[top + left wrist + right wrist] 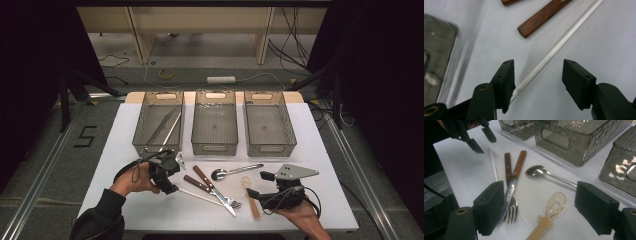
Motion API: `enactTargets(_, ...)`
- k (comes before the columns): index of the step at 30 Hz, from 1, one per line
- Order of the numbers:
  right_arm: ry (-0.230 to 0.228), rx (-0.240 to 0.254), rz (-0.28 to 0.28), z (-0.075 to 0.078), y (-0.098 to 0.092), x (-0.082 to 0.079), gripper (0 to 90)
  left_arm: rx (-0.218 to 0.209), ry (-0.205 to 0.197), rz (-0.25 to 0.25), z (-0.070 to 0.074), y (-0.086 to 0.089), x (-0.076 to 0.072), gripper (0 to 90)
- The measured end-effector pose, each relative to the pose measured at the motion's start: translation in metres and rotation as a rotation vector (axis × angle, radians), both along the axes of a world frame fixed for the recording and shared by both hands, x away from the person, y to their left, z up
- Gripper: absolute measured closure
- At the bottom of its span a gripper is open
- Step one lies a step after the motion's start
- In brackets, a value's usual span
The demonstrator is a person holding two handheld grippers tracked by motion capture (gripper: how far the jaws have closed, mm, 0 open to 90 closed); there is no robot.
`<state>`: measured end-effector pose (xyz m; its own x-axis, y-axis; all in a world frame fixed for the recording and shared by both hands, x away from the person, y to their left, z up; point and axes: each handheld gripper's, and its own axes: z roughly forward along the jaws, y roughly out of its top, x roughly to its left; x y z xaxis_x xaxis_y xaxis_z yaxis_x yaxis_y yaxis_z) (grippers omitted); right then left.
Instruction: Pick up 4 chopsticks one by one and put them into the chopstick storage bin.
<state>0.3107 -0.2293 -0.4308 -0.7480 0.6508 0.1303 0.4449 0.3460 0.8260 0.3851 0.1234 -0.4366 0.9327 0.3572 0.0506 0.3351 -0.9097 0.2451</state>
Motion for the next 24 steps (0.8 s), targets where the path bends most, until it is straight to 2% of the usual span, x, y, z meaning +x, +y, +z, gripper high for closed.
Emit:
enactTargets(10,0.0,-0.002,0.004,0.0,0.001,0.0,25.0,0.026,0.008,-0.056,-0.01,-0.005,0.0,53.4)
enactTargets(15,-0.002,-0.002,0.004,0.0,0.001,0.0,25.0,0.064,0.013,-0.091,-0.017,-0.006,0.003,58.3)
enactTargets(18,-0.001,-0.002,0.006,-0.001,0.001,0.001,25.0,0.073,0.015,-0.115,-0.019,-0.007,0.003,61.6)
enactTargets(24,0.001,-0.003,0.008,-0.001,0.002,0.001,25.0,0.075,0.015,-0.129,-0.02,-0.008,0.004,65.1)
